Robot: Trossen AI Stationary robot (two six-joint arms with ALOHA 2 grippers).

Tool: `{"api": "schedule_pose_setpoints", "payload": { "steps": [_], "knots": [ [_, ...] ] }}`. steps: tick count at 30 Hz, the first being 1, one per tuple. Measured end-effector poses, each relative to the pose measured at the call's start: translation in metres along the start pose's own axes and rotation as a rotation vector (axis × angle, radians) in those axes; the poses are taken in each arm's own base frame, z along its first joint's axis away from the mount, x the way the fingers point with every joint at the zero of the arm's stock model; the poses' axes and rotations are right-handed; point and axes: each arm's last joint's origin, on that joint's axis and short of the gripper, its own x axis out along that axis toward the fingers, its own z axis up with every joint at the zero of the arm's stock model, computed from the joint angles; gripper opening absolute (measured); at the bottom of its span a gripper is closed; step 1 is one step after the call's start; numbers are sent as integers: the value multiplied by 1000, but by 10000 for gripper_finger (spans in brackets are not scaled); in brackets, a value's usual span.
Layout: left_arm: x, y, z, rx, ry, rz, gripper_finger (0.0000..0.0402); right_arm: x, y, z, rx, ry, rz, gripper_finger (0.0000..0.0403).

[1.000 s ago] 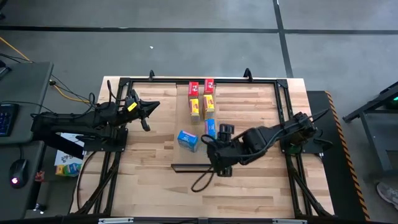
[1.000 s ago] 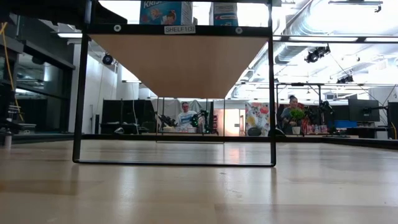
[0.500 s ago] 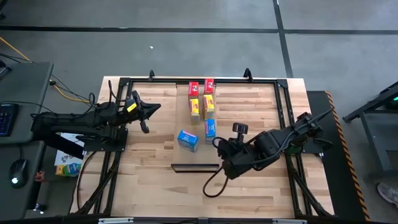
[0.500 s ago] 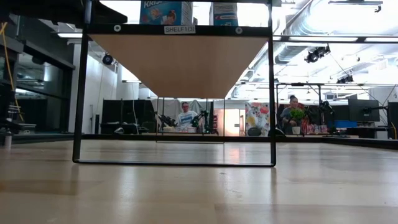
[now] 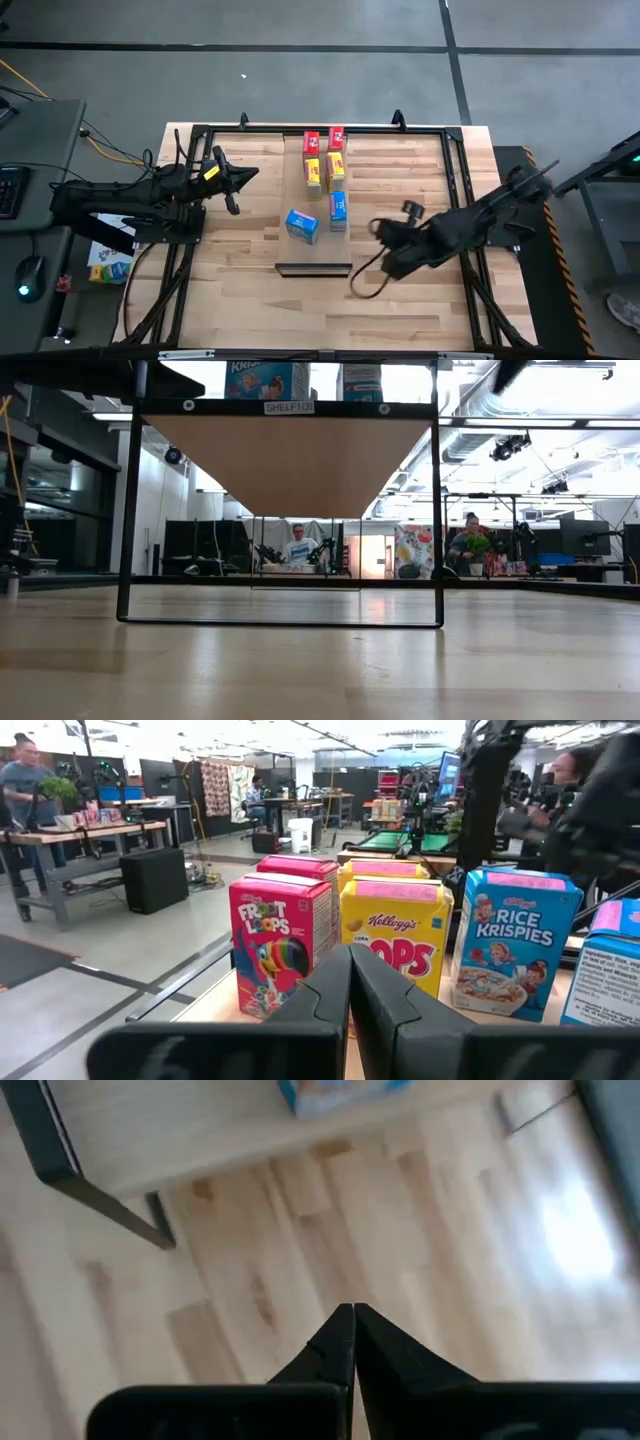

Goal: Stack cereal on shelf
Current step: Put the blue cereal box on the shelf aligned with the other blue cereal box

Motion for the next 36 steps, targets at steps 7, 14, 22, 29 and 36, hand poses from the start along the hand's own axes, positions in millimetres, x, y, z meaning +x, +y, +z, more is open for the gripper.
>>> {"api": "schedule_pose_setpoints", "payload": {
  "steps": [7,14,22,29,36],
  "knots": [
    [0,-1,2,-11,-25,-44,0,34,-29,-73,225,-287,250,1],
    [2,-14,-2,-168,28,-181,0,84,-38,-111,318,-616,453,0],
    [-2,-55,-2,-196,164,-407,0,96,-45,-109,68,-849,300,0],
    [-7,-98,1,-59,238,-429,0,94,-52,-100,-4,-880,187,0],
    [3,-117,-13,52,281,-337,0,97,-56,-96,43,-871,183,0]
  ]
}}
